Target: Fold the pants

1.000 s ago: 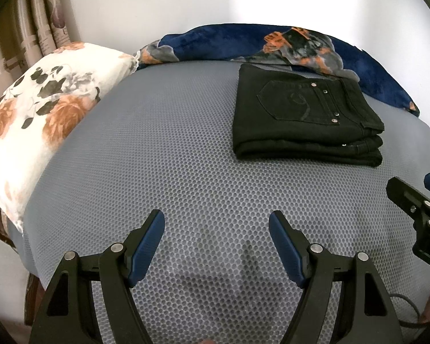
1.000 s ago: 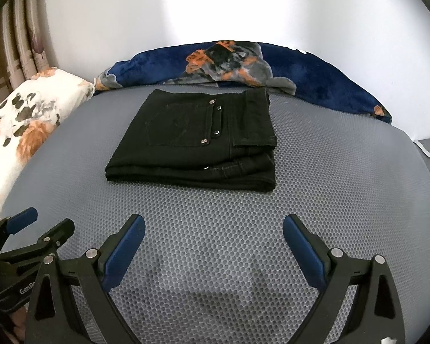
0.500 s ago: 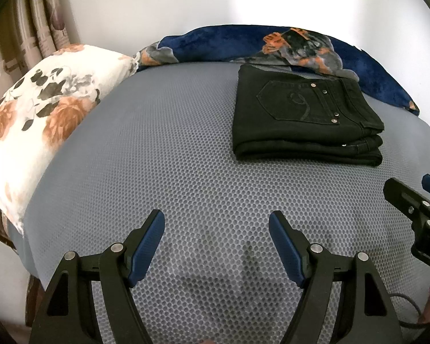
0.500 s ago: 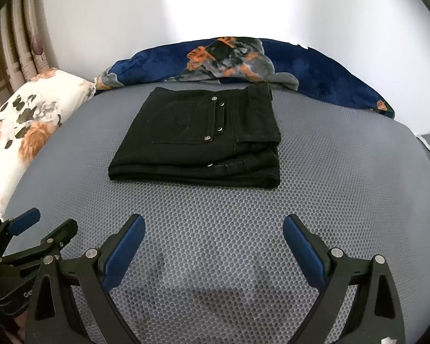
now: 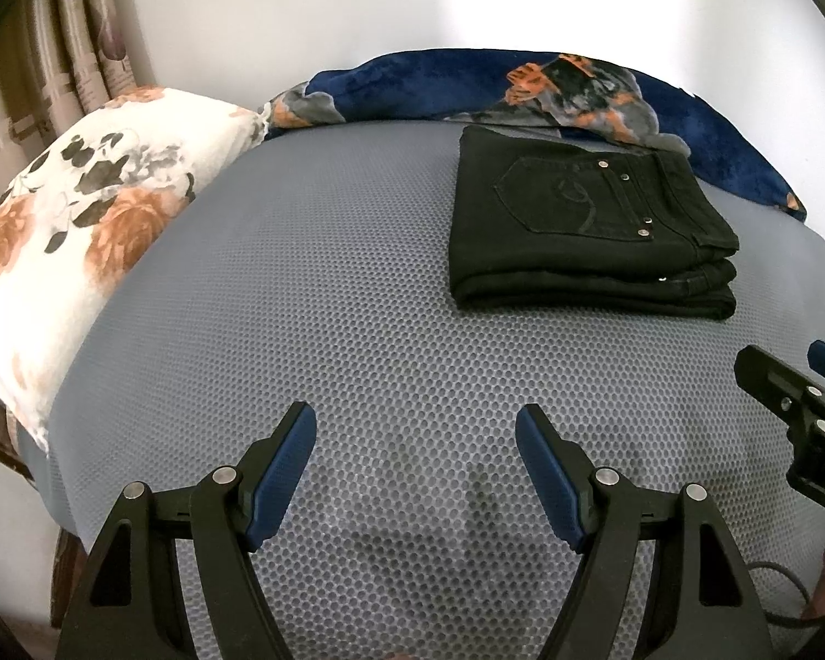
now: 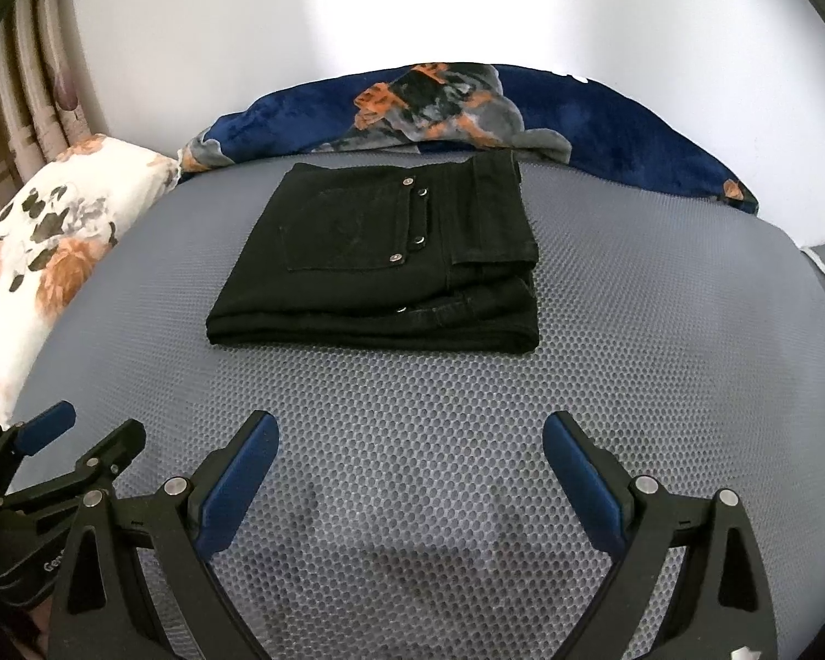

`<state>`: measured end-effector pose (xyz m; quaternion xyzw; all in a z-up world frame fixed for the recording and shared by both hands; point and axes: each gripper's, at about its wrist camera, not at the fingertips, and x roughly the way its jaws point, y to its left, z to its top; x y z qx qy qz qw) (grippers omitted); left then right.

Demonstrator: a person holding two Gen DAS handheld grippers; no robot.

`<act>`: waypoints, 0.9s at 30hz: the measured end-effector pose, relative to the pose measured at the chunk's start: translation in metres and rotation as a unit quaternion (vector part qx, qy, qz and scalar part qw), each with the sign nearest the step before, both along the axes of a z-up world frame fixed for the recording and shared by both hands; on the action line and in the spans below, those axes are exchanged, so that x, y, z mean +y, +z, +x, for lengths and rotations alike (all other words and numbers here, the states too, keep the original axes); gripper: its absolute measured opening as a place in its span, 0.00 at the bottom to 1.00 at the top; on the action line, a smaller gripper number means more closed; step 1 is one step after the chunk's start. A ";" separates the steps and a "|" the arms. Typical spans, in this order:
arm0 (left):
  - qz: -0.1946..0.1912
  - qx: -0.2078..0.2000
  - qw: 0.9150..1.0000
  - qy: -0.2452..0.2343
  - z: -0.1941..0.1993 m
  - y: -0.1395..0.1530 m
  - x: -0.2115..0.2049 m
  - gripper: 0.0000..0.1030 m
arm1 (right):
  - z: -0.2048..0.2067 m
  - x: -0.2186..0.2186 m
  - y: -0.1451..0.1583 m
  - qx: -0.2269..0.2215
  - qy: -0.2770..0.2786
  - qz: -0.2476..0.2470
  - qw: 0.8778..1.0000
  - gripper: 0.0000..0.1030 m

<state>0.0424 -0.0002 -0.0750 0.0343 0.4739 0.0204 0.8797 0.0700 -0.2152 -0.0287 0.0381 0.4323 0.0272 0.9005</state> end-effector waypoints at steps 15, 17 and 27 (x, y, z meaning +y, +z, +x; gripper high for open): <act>0.001 0.000 1.000 -0.001 0.001 -0.002 0.001 0.73 | 0.001 -0.001 -0.003 0.007 -0.005 0.003 1.000 0.93; 0.001 0.000 1.000 -0.001 0.001 -0.002 0.002 0.73 | 0.001 -0.002 -0.004 0.007 -0.006 0.003 1.000 0.93; 0.001 0.001 1.000 -0.008 0.001 -0.002 0.003 0.73 | 0.000 -0.002 -0.004 0.007 -0.006 0.005 1.000 0.93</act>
